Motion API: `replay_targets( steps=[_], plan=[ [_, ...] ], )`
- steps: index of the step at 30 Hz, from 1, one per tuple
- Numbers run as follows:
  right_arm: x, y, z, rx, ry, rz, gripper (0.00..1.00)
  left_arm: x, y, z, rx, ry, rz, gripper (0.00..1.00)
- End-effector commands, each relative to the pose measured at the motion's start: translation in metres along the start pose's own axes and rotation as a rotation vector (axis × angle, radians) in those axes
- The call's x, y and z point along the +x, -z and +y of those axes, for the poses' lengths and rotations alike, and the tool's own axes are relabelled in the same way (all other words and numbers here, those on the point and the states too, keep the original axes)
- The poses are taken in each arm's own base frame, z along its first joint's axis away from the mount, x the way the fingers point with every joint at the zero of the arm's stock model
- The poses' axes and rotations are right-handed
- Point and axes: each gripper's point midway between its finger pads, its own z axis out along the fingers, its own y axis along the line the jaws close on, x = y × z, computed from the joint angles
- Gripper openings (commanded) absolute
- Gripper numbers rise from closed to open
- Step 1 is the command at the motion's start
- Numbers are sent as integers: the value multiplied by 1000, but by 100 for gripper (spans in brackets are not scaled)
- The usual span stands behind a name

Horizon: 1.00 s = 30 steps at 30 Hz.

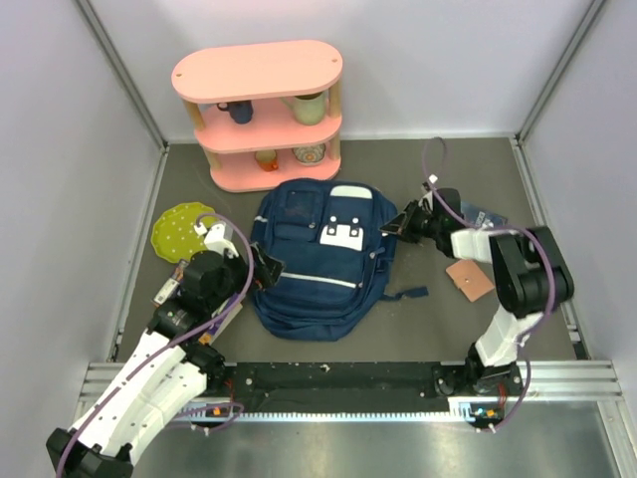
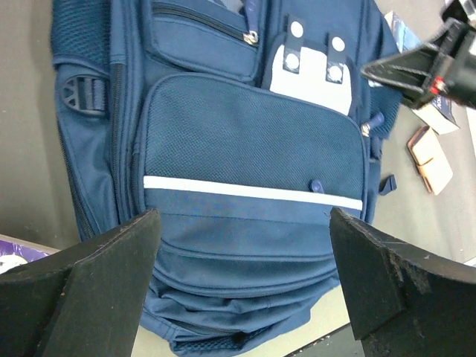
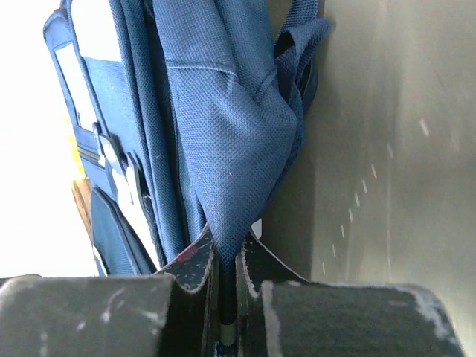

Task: Pack the student bag
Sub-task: Adjust the student bag at the center of the board.

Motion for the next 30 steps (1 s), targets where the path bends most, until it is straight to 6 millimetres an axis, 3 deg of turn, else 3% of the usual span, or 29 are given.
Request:
replay_targets(
  steps=[1, 2, 4, 5, 6, 7, 8, 11, 14, 18, 19, 20, 22, 23, 25, 26, 27, 30],
  plan=[
    [-28, 55, 18, 92, -27, -294, 0, -10, -1, -10, 44, 2, -42, 99],
    [-15, 75, 13, 115, -50, -338, 0, -8, -3, -7, 33, 10, -45, 99],
    [1, 87, 10, 124, -81, -385, 0, -6, -6, -6, 30, 17, -41, 99],
    [26, 89, -4, 142, -85, -352, 0, -5, -9, -6, 37, 23, -45, 99],
    [34, 94, 7, 110, -31, -352, 5, -4, -12, -6, 38, 28, -43, 99],
    [48, 96, -5, 155, -24, -309, 12, 0, -16, -5, 33, 31, -26, 99],
    [53, 98, -10, 179, -8, -289, 28, 1, -19, -5, 39, 36, -26, 99],
    [60, 106, -24, 272, 98, -234, 62, 7, -25, -5, 38, 29, 11, 99],
    [49, 112, -28, 307, 165, -254, 77, 8, -27, -4, 32, 14, 21, 99],
    [29, 116, -35, 282, 139, -271, 81, 6, -26, -7, 47, 0, 19, 99],
    [20, 119, -44, 278, 112, -283, 82, 6, -24, -7, 48, -6, 17, 99],
    [8, 116, -34, 208, 141, -315, 82, 5, -23, -8, 51, -8, 16, 99],
    [6, 110, -21, 104, 144, -279, 82, 5, -19, -8, 58, -13, 5, 99],
    [7, 103, -28, 103, 122, -252, 83, 5, -19, -7, 60, -12, 1, 99],
    [3, 93, -7, -20, 140, -193, 84, 6, -17, -7, 65, -12, -3, 99],
    [9, 84, -11, -49, 118, -145, 85, 7, -17, -7, 66, -13, -2, 99],
    [4, 81, 4, -134, 132, -151, 85, 7, -16, -6, 66, -15, -5, 99],
    [14, 71, 2, -204, 62, -107, 86, 9, -15, -4, 60, -19, 1, 99]
  ],
)
